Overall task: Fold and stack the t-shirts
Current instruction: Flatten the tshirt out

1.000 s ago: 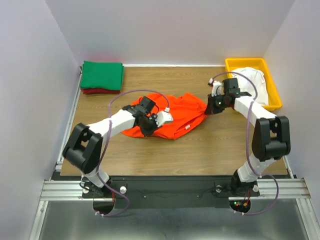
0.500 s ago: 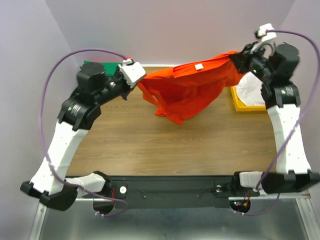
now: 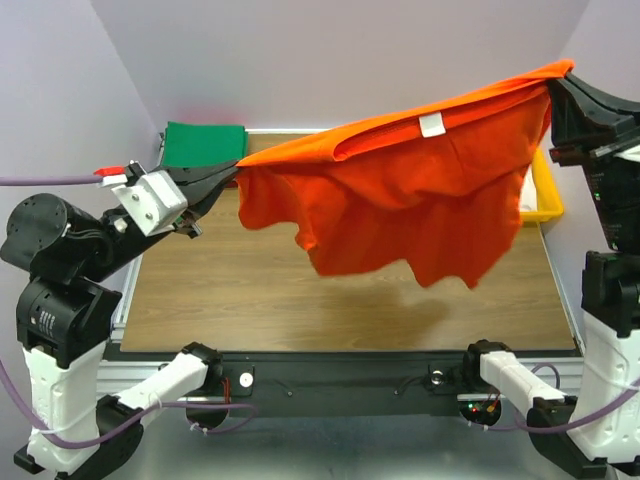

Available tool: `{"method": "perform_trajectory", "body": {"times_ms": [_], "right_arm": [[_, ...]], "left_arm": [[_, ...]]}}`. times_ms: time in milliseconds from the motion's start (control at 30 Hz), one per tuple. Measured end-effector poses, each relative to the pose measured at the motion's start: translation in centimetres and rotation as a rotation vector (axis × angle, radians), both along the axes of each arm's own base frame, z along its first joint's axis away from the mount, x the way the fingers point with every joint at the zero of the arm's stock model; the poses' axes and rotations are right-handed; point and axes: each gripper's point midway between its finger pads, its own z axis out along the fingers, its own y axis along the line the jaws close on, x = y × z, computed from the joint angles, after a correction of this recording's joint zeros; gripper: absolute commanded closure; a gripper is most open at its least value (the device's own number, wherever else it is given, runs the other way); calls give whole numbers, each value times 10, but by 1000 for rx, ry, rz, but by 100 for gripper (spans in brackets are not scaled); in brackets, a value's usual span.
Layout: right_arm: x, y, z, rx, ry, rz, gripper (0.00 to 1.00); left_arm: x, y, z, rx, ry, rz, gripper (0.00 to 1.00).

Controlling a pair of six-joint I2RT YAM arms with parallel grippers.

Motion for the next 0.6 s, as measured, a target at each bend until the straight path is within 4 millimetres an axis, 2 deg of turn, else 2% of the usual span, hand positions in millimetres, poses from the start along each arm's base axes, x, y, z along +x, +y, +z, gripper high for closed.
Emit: {"method": "perform_trajectory", "body": {"times_ms": [67,133,200,267,333,367,433,467,500,533,567,600], "right_arm": [[4,2,8,-23,-32,0,99],[24,4,5,-44,-23,2,99],[72,10,-11,-75,34,21,99],[128,19,-44,-103,136,58,99],[181,30,-82,-121,238,90,99],[201,35,-99,-129,279,100,99],[261,56,-164,-159,418,126,97],[286,71,-199,-181,485,141,83],[315,87,-243,-203,568,146,43],[337,103,-277,-226,622,153,25],[352,116,-308,-245,674,160,9],[368,129,-340,-277,731,150,0]], "left_arm": [[-3,0,4,-25,7,-10,100],[2,-1,1,-42,31,-4,100],[22,-5,-19,-42,102,24,100],[45,-8,-47,-35,189,67,100],[77,-10,-84,-17,294,134,100],[88,-11,-100,-6,333,159,100],[125,-5,-158,42,466,259,100],[136,-2,-176,55,503,287,100],[155,6,-212,86,578,342,100],[169,14,-245,112,648,387,100],[183,25,-277,136,719,439,95],[194,36,-303,157,773,482,82]]}}
